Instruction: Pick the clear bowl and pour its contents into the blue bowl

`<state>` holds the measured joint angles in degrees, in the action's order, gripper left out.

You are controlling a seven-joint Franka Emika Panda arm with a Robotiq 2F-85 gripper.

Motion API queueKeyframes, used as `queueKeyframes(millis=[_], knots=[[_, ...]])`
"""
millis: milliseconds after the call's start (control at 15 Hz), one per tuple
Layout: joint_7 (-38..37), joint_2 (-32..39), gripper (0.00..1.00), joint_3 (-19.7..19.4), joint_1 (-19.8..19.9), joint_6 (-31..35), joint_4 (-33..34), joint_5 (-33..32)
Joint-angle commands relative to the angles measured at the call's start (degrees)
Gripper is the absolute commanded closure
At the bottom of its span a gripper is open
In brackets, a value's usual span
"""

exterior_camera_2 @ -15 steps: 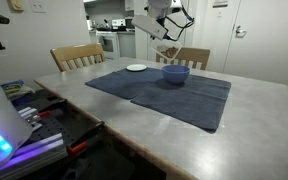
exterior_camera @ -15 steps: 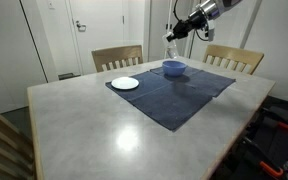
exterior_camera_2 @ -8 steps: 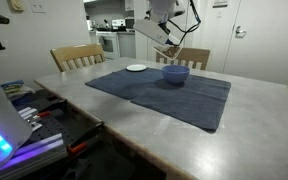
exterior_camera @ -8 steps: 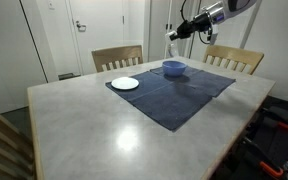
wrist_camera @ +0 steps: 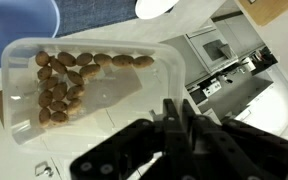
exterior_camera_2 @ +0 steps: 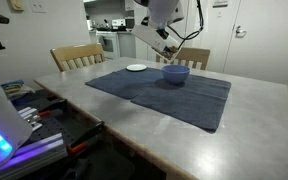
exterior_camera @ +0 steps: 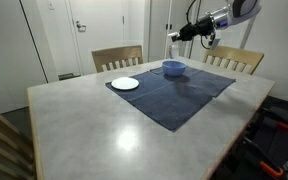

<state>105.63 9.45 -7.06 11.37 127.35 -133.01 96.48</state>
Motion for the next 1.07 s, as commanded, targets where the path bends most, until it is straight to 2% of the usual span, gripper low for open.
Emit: queueKeyframes(millis=[0, 333, 1000], knots=[[5.5, 0.4, 0.98, -1.9, 0.0, -4.5, -1.8, 3.8], [14.3, 2.2, 0.98, -3.9, 0.7, -11.7, -3.2, 8.2], [19.6, 6.1, 0.98, -6.8, 1.3, -20.1, -3.1, 12.7]])
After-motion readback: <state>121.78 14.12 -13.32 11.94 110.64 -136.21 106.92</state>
